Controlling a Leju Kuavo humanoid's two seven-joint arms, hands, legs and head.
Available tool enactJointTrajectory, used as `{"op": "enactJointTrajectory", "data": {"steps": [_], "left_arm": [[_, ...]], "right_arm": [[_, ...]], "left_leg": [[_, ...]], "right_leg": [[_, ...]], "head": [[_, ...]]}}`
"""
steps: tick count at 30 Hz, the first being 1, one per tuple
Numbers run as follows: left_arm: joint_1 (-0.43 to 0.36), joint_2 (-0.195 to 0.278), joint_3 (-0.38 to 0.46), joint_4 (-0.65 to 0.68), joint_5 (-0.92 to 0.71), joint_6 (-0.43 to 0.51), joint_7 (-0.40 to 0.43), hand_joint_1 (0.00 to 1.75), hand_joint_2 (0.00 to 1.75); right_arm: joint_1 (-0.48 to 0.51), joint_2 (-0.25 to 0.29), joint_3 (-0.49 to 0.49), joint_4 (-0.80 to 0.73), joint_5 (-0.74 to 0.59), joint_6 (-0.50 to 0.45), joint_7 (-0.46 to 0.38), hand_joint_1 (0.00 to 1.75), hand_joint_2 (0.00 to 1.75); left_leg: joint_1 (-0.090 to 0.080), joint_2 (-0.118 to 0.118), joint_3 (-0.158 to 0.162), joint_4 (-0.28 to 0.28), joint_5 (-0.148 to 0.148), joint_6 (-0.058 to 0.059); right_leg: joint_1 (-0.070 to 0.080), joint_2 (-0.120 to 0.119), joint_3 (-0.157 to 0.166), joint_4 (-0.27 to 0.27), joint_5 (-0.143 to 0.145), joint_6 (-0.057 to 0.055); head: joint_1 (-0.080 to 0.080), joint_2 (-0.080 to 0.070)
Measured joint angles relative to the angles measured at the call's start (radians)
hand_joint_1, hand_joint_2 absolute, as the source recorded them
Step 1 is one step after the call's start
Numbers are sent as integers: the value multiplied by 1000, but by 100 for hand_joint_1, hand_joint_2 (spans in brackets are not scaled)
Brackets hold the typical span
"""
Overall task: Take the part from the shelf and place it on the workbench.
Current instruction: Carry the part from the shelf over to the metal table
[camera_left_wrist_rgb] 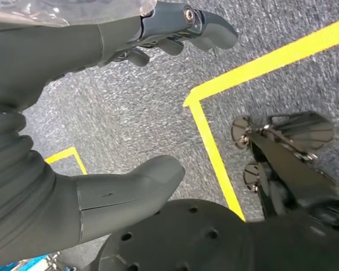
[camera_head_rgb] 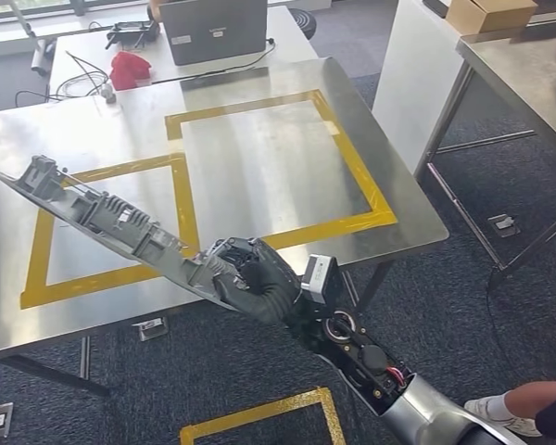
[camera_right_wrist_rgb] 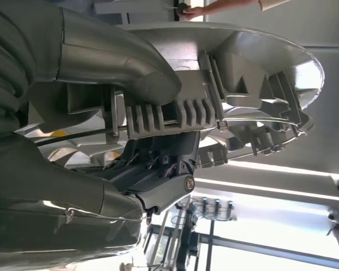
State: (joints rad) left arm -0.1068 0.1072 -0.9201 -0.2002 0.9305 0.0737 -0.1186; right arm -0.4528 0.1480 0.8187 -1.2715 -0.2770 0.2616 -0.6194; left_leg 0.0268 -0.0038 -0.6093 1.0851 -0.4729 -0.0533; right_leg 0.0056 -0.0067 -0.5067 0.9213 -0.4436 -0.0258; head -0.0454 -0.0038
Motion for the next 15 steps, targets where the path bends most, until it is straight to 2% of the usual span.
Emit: {"op": "enactJointTrajectory", "data": {"steps": [1,2,3,5,7,9,10,11,12,13,14,15], "left_arm": [[0,1,0,0,1,0,0,0,175],[0,1,0,0,2,0,0,0,175],[0,2,0,0,3,1,0,0,175],[0,1,0,0,4,1,0,0,175],[0,-1,0,0,4,1,0,0,175],[0,-2,0,0,4,1,0,0,175],[0,-2,0,0,4,1,0,0,175],[1,-2,0,0,4,1,0,0,175],[1,-2,0,0,4,1,0,0,175],[1,-2,0,0,4,1,0,0,175],[1,-2,0,0,4,1,0,0,175],[1,-3,0,0,4,1,0,0,175]], "right_arm": [[-1,0,0,0,0,0,0,175,175],[-1,0,0,0,0,0,-1,175,175],[-2,0,0,0,0,0,-1,175,175],[-2,1,0,0,0,0,-1,175,175],[-2,1,0,0,0,1,-1,175,175],[-2,1,0,0,0,2,-1,175,175],[-1,1,0,0,0,3,-1,175,175],[0,1,0,0,0,3,-1,175,175],[2,0,0,0,0,3,-1,175,175],[2,0,0,0,0,3,-1,175,175],[3,0,0,0,0,3,-1,175,175],[2,1,0,0,0,3,0,175,175]], "left_leg": [[-1,-1,37,-61,20,2],[-1,-2,59,-102,30,6],[-3,-3,67,-120,28,13],[-2,-4,62,-121,27,28],[1,-4,60,-126,28,42],[2,-3,59,-128,31,52],[2,-3,58,-128,31,54],[1,-3,58,-128,32,55],[1,-3,58,-128,32,55],[1,-4,58,-127,32,55],[1,-5,60,-127,32,55],[1,-5,61,-128,32,54]], "right_leg": [[0,0,-5,9,-3,5],[2,1,-10,16,-6,11],[4,1,-15,23,-7,15],[7,3,-20,31,-9,23],[4,4,-37,66,-33,34],[-1,5,-88,181,-95,45],[-3,5,-122,258,-127,48],[-5,5,-151,319,-148,50],[-7,5,-165,349,-149,51],[-8,4,-160,337,-131,50],[-8,5,-136,284,-96,48],[-8,5,-101,208,-55,43]], "head": [[-1,0],[0,0],[0,0],[2,0],[3,0],[4,0],[4,0],[4,0],[4,0],[4,0],[4,0],[4,0]]}}
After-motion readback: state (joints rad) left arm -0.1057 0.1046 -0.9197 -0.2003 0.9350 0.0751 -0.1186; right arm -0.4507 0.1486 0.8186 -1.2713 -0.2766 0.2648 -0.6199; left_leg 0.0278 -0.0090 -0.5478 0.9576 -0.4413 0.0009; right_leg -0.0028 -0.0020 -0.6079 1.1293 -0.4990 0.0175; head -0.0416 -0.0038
